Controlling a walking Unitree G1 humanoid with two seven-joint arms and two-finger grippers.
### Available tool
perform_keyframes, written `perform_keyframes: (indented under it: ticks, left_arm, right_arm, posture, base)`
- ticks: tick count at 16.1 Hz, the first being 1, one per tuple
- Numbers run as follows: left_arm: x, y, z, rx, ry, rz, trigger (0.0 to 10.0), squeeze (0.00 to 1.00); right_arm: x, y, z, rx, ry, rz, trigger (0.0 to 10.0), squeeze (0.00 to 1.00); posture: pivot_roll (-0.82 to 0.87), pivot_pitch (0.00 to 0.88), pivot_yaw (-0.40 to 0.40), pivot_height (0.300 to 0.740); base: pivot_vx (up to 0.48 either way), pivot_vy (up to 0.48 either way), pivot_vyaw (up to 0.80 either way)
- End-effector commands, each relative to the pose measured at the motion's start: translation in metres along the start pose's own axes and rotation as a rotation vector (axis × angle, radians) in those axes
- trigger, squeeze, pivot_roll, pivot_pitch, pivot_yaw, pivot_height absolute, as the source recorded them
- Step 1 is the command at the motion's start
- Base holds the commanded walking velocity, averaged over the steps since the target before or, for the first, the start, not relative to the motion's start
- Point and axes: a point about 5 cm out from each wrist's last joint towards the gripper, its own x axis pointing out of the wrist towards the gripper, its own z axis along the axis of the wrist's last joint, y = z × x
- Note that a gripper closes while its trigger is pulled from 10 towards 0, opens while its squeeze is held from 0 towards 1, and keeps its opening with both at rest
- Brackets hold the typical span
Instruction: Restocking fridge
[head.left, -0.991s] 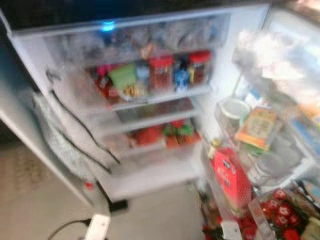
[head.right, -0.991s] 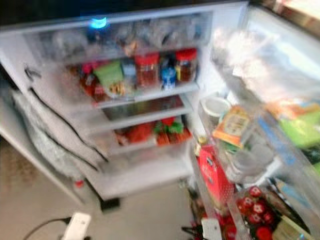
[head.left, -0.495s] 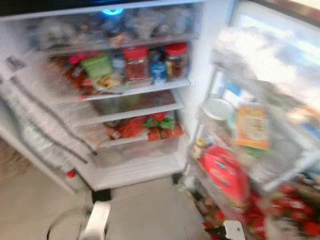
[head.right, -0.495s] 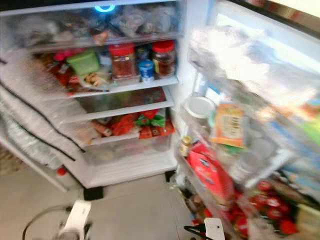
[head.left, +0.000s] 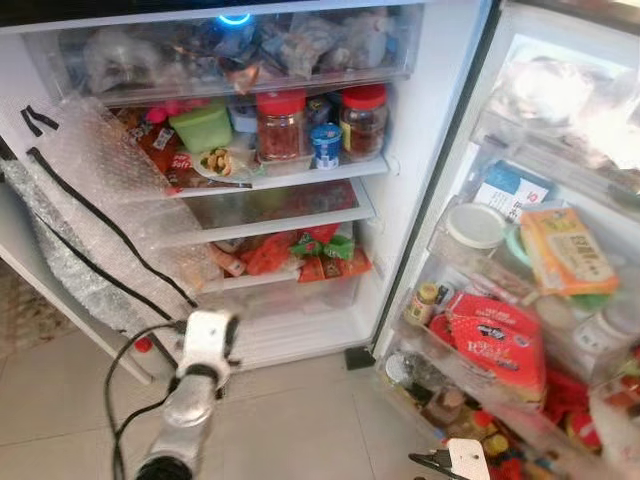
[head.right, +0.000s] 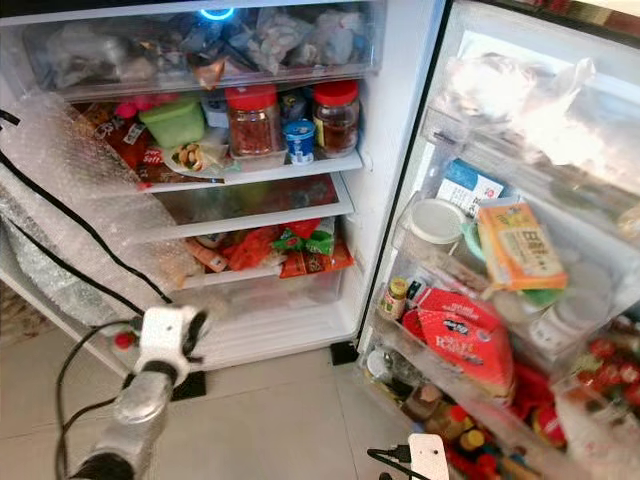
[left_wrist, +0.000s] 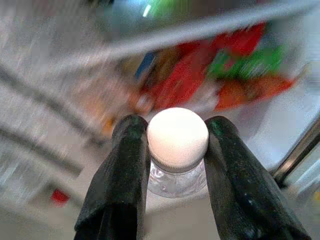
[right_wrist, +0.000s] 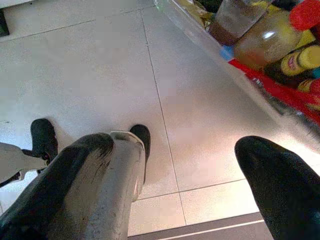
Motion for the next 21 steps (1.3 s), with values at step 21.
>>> perform_keyframes:
  ticks: [21]
  left_arm:
    - [-0.015,-0.005,0.015,-0.009,-0.089,-0.027,10.0,0.00]
  right_arm:
    - [-0.002,-0.001,-0.011,0.010,0.027,-0.012,10.0,0.00]
  posture:
    - [-0.17,0.068,-0.012,0.740]
  base:
    - [0.050,0.000,0.00]
